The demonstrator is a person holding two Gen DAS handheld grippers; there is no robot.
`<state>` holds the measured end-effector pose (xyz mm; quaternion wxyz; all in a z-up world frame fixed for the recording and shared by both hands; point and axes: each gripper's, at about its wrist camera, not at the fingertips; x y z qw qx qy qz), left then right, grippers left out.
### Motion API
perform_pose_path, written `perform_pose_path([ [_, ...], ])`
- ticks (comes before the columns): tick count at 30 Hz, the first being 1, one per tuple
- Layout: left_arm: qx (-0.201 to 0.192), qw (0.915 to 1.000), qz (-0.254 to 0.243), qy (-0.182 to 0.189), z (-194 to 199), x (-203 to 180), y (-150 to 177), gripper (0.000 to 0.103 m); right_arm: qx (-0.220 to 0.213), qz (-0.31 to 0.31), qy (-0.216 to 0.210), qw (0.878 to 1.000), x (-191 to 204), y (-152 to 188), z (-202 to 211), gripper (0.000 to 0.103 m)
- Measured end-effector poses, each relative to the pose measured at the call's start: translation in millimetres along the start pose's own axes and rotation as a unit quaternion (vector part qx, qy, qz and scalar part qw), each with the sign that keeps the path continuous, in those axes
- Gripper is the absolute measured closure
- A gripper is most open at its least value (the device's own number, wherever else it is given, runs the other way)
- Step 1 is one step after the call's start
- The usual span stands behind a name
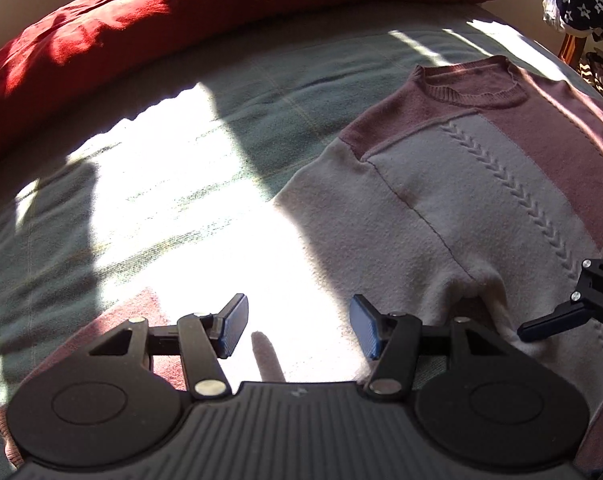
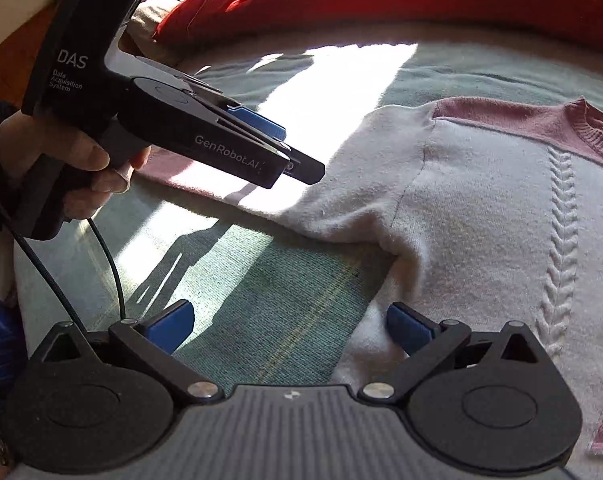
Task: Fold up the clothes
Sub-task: 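Press the white cable-knit front flat with the left gripper tip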
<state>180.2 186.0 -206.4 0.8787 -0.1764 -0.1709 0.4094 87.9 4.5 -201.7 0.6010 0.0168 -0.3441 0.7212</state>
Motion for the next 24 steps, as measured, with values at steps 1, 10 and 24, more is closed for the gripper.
perform_pose_path([
  [1,-0.002,1.0000,0.000,0.002,0.9,0.9,-1.2,0.046,0.005,-0.002,-0.001,1.000,1.8,0.8,-1.0,0.000],
  [10,-0.086,0.9920,-0.054,0.075,-13.2,-25.1,-71.2,0.041,0.010,-0.048,0.112,0.993,-31.0,-11.6,9.6,0.000],
  [24,-0.081,0.9882,-0.023,0.127,-74.1,-25.8,-96.5,0.041,0.041,-0.099,0.215,0.971,-58.3,-4.4,-20.9,0.000],
])
Point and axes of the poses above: each gripper's, at about its wrist camera, not at the fingertips, and z roughly against the way its jaws point, x to its left, y to its underside, and after that the axes turned 14 degrees about -z, right-handed
